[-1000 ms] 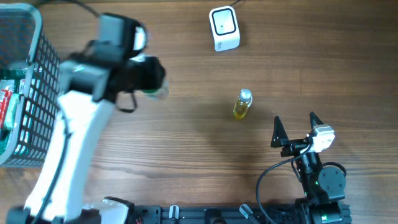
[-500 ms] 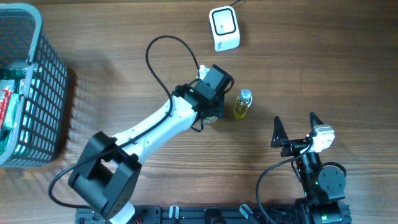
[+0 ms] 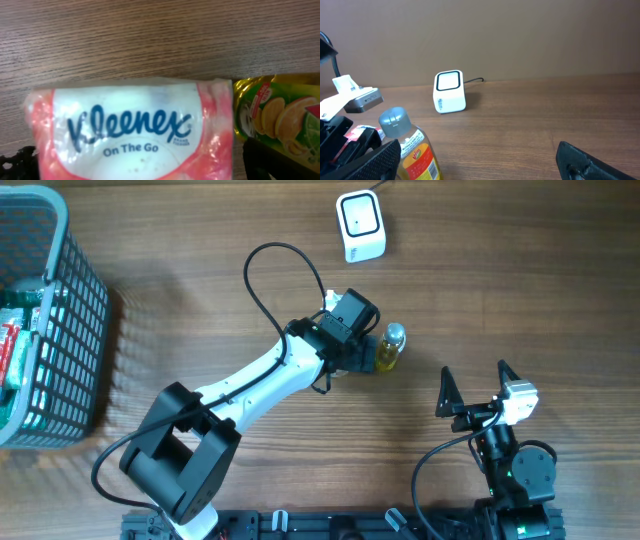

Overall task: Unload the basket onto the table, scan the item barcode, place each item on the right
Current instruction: 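Carry the Kleenex pack out and place it left of the bottle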

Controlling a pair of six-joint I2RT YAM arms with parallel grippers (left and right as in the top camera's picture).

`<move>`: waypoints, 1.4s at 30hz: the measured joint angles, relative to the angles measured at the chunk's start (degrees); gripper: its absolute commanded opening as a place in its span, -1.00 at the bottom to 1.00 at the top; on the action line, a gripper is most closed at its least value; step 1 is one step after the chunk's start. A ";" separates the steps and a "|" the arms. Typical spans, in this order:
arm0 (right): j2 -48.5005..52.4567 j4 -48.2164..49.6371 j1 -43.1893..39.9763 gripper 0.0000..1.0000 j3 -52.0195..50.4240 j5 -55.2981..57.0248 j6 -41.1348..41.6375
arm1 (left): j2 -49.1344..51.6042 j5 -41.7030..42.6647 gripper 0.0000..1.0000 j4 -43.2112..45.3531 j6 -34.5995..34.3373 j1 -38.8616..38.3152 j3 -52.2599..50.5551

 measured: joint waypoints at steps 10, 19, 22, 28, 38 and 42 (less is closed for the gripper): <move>0.00 0.00 0.00 1.00 0.00 0.00 0.00 | -10.32 0.33 1.00 1.49 0.35 5.33 0.17; 0.00 0.00 0.00 0.99 0.00 0.00 0.02 | -27.93 -4.55 1.00 4.46 13.70 28.04 8.52; 0.00 -0.02 -0.02 1.00 0.00 -0.02 0.02 | -33.99 -6.45 1.00 9.99 18.05 45.51 14.12; 0.00 0.00 -0.02 0.99 0.00 0.00 0.02 | -33.57 -7.39 1.00 8.44 21.33 73.59 15.10; 0.00 0.00 -0.02 1.00 0.00 0.00 0.02 | -12.68 -7.43 1.00 5.64 35.95 86.93 14.97; 0.00 0.00 0.00 1.00 0.00 0.00 0.00 | -7.39 -3.04 1.00 4.90 41.97 89.72 14.95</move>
